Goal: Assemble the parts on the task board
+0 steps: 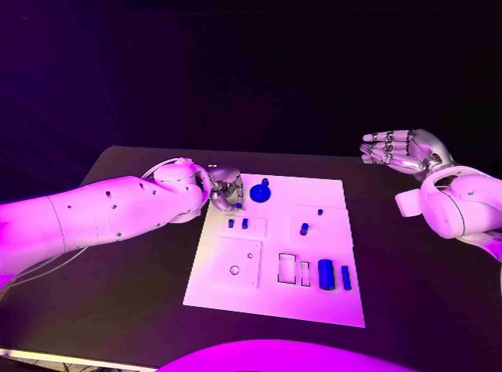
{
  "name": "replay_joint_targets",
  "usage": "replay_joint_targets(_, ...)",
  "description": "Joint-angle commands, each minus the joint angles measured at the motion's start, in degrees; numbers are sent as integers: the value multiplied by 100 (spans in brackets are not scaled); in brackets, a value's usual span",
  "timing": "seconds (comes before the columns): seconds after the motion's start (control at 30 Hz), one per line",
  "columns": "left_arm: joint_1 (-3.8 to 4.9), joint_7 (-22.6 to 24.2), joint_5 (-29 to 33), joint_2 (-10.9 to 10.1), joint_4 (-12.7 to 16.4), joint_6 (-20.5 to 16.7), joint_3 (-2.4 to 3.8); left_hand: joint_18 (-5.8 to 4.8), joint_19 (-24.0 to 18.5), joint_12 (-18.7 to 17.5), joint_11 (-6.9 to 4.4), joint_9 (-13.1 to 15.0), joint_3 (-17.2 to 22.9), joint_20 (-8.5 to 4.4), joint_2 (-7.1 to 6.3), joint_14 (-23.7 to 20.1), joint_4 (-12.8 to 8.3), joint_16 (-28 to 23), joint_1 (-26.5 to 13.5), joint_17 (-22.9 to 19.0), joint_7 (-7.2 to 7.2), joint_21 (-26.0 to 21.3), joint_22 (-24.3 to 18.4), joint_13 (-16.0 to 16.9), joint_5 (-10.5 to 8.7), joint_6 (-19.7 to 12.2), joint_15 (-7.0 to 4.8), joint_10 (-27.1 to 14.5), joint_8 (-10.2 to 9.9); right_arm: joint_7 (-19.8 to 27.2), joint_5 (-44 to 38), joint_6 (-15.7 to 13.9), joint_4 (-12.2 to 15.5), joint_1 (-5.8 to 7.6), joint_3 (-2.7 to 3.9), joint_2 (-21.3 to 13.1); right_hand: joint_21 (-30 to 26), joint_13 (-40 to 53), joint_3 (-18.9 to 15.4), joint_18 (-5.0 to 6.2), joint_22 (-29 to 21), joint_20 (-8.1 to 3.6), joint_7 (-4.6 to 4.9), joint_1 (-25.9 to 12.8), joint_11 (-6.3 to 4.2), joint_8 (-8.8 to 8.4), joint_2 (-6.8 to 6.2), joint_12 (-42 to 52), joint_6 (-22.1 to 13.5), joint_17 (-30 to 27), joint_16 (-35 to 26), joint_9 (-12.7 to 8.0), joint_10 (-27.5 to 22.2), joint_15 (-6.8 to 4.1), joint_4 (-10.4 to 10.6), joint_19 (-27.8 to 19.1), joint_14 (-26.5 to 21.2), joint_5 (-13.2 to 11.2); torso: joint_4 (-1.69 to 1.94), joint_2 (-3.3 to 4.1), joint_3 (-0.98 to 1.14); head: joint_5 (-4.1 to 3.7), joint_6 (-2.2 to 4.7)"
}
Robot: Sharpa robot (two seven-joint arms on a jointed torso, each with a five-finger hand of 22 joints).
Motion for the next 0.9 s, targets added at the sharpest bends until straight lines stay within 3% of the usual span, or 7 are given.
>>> replay_joint_targets(0.03, 4, 29, -32, -2, 33, -130, 3, -52, 39, -3, -8, 1, 40, -2, 55, 234, 7, 24, -22, 669, -6, 24, 5, 12, 13, 41, -41, 35, 15, 65, -23, 54, 5, -2, 1, 2, 22, 0, -5, -13, -6, -3, 444, -8, -5, -37, 38, -14, 37, -6, -19, -6, 28, 3, -6, 8, 45, -15, -2, 2, -1, 5, 4)
replay_joint_targets(0.9, 3, -19, -49, -14, 2, 77, 7, -54, 47, -13, -9, 9, 54, -5, 61, 238, -2, 23, -17, 678, -5, 30, 14, -12, 15, 44, -42, 22, 16, 62, -24, 65, -1, -2, 1, 2, 22, -1, -6, -14, -18, -3, 444, -13, -5, -41, 36, -15, 44, -16, -20, -9, 27, 4, -9, 3, 44, -15, 2, 0, 0, 4, -20)
